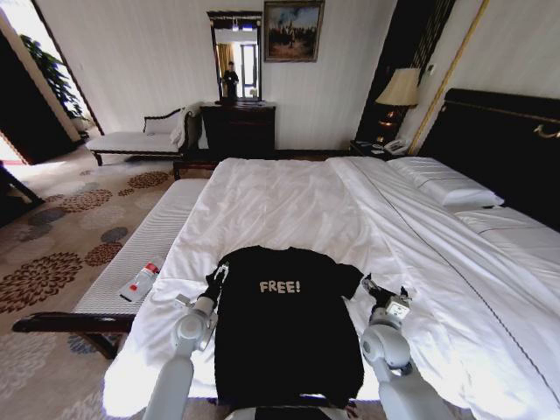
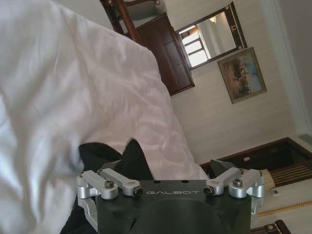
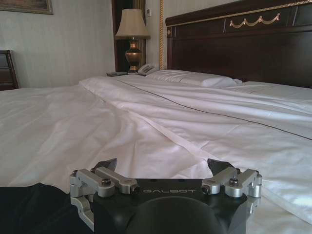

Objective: Fold the clothes on the bed.

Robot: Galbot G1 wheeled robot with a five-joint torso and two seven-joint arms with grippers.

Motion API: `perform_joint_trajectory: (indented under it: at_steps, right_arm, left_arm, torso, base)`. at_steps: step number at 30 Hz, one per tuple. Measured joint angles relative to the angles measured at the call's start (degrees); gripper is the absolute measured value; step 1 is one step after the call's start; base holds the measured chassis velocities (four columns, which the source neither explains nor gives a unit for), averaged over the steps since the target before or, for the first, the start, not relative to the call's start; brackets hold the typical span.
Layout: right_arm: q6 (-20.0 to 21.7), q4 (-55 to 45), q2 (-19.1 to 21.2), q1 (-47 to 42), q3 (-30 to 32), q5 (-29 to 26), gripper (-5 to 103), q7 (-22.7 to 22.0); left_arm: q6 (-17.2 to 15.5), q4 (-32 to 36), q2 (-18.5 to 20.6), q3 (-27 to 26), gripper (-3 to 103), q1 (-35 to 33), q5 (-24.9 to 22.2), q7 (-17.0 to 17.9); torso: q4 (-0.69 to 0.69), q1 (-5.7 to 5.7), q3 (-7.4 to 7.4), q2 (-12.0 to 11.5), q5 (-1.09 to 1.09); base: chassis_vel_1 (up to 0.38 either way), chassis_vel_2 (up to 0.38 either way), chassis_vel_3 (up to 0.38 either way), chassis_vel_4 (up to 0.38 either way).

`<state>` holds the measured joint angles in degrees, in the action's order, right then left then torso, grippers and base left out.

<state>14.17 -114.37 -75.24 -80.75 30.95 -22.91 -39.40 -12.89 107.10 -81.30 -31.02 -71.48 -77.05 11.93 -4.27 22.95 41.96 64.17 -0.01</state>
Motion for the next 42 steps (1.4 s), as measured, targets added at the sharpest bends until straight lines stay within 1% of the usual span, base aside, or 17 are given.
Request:
perform_joint_trajectory:
  at_steps: [9, 11, 13, 18, 19, 20, 23, 24, 27, 28, 30, 31, 32, 33, 34, 36, 42]
  right_arm:
    - [0.0, 0.1, -0.3, 0.1, -0.3, 0.4, 100, 0.0]
    - [0.0, 0.2, -0.4, 0.2, -0.4, 0.6, 100, 0.0]
    - [0.0, 0.2, -0.6, 0.2, -0.6, 0.8, 100, 0.0]
    - [0.0, 0.1, -0.7, 0.0, -0.7, 1.0, 100, 0.0]
    - [0.0, 0.1, -0.7, 0.0, -0.7, 1.0, 100, 0.0]
    - [0.0, 0.0, -0.8, -0.2, -0.6, 1.0, 100, 0.0]
    - [-0.1, -0.5, -0.8, -0.8, -0.3, 1.1, 100, 0.0]
    - [-0.1, -0.5, -0.8, -0.8, -0.3, 1.1, 100, 0.0]
    - [-0.1, -0.5, -0.7, -0.9, -0.1, 1.1, 100, 0.0]
    - [-0.1, -0.5, -0.7, -0.9, -0.1, 1.1, 100, 0.0]
    - [-0.1, -0.3, -0.7, -0.8, -0.1, 1.1, 100, 0.0]
    - [-0.1, -0.2, -0.7, -0.7, -0.2, 1.1, 100, 0.0]
    - [-0.1, -0.2, -0.7, -0.7, -0.2, 1.1, 100, 0.0]
    - [-0.1, 0.0, -0.8, -0.5, -0.4, 1.1, 100, 0.0]
    - [-0.1, 0.2, -0.9, -0.4, -0.6, 1.1, 100, 0.0]
    - [-0.1, 0.4, -1.1, -0.2, -0.9, 1.1, 100, 0.0]
    - [-0.1, 0.4, -1.3, -0.2, -1.1, 1.2, 100, 0.0]
  left_arm:
    - [0.5, 8.2, 5.3, -5.0, 100, -6.0, -1.6, -0.4]
    - [0.5, 8.3, 5.9, -5.4, 100, -6.9, -0.7, -0.7]
    - [0.5, 6.5, 6.1, -5.0, 100, -7.4, 2.7, -0.5]
    - [-0.1, 5.8, 3.6, -0.4, 100, -7.7, 7.4, 1.0]
    - [-0.1, 5.8, 3.6, -0.4, 100, -7.7, 7.4, 1.0]
    - [-0.1, 5.8, 3.0, 1.0, 100, -7.7, 10.3, 1.3]
    - [1.4, 4.5, 3.8, 6.0, 100, -8.2, 29.7, 0.2]
    - [1.4, 4.5, 3.8, 6.0, 100, -8.2, 29.7, 0.2]
    - [4.2, 4.1, 7.3, 8.7, 100, -9.8, 49.7, -3.6]
    - [4.2, 4.1, 7.3, 8.7, 100, -9.8, 49.7, -3.6]
    - [6.0, 4.7, 9.6, 9.0, 100, -10.6, 58.4, -5.5]
    - [6.3, 5.1, 10.6, 9.0, 100, -10.9, 60.3, -6.0]
    - [6.3, 5.1, 10.6, 9.0, 100, -10.9, 60.3, -6.0]
    - [5.9, 6.3, 12.4, 9.3, 100, -11.4, 60.9, -6.3]
    - [5.1, 6.7, 13.1, 9.5, 100, -11.5, 60.1, -6.2]
    - [2.7, 6.9, 14.2, 10.2, 100, -11.3, 58.2, -4.1]
    - [0.7, 5.4, 13.8, 12.5, 100, -9.7, 59.4, -2.1]
  torso:
    - [0.03, 0.00, 0.00, 0.0, 0.01]
    - [0.02, -0.01, 0.00, 0.0, 0.01]
    - [0.01, -0.01, 0.00, 0.0, 0.00]
    - [0.01, 0.00, 0.00, 0.0, 0.00]
    - [0.01, 0.00, 0.00, 0.0, 0.00]
    - [0.00, 0.00, 0.00, 0.0, 0.01]
    - [-0.01, 0.00, 0.00, 0.0, 0.01]
    - [-0.01, 0.00, 0.00, 0.0, 0.01]
    - [0.02, 0.00, 0.00, 0.0, 0.00]
    - [0.02, 0.00, 0.00, 0.0, 0.00]
    - [0.01, -0.01, 0.00, 0.0, 0.00]
    - [0.01, -0.01, 0.00, 0.0, 0.00]
    - [0.01, -0.01, 0.00, 0.0, 0.00]
    - [0.01, 0.00, 0.00, 0.0, 0.02]
    - [0.01, 0.00, 0.00, 0.0, 0.01]
    - [0.02, 0.00, 0.00, 0.0, 0.00]
    - [0.01, 0.00, 0.00, 0.0, 0.00]
  base:
    - [0.000, 0.000, 0.000, 0.000]
    - [0.000, 0.000, 0.000, 0.000]
    - [0.000, 0.000, 0.000, 0.000]
    - [0.000, 0.000, 0.000, 0.000]
    - [0.000, 0.000, 0.000, 0.000]
    - [0.000, 0.000, 0.000, 0.000]
    - [0.000, 0.000, 0.000, 0.000]
    - [0.000, 0.000, 0.000, 0.000]
    - [0.000, 0.000, 0.000, 0.000]
    - [0.000, 0.000, 0.000, 0.000]
    - [0.000, 0.000, 0.000, 0.000]
    - [0.000, 0.000, 0.000, 0.000]
    - [0.000, 0.000, 0.000, 0.000]
    - [0.000, 0.000, 0.000, 0.000]
    - [0.000, 0.000, 0.000, 0.000]
    - [0.000, 0.000, 0.000, 0.000]
    - [0.000, 0.000, 0.000, 0.000]
